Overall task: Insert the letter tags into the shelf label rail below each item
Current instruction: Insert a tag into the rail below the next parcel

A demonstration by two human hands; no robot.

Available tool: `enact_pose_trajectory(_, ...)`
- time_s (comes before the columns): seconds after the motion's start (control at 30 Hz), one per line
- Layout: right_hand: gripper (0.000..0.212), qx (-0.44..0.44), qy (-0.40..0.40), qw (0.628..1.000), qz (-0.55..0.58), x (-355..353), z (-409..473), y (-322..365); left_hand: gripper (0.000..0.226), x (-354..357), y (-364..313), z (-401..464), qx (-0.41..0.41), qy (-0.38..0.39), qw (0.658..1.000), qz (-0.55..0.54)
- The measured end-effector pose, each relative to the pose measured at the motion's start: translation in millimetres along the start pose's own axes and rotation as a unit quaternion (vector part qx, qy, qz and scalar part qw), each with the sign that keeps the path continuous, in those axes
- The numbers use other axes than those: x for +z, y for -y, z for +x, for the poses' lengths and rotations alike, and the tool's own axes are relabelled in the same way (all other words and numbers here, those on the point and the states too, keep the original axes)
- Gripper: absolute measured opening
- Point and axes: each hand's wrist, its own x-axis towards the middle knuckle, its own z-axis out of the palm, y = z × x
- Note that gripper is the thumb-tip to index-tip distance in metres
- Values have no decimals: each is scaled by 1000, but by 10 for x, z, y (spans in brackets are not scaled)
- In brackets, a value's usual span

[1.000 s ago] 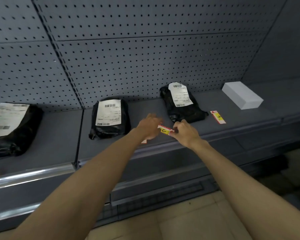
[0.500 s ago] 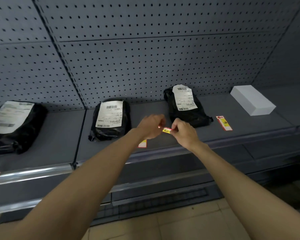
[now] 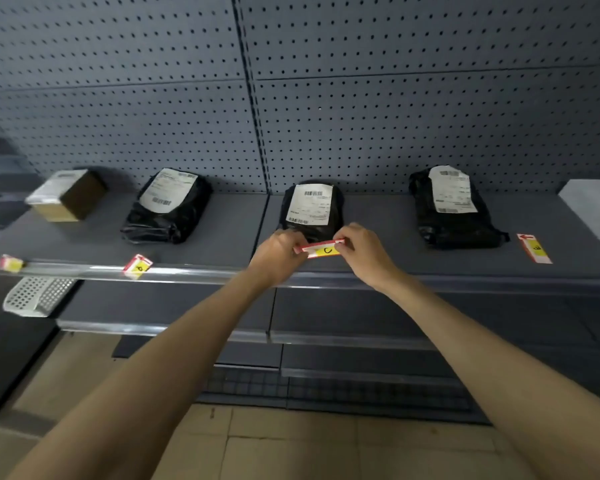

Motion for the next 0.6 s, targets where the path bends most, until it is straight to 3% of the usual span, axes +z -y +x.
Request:
enact_pose_trajectory(0.23,12,20,12,1000,21,334,-76,160,21,99,487,-467,14,-1,996,90)
enact_pose_trajectory(0.43,12,34,18,999,-14,441,-150,125,32,233,447,-567,61,-22,978,200)
enact_pose_trajectory(0.6,11,39,10,999,-24,513,-150,114,37,275,466,-625,64,-31,971,230)
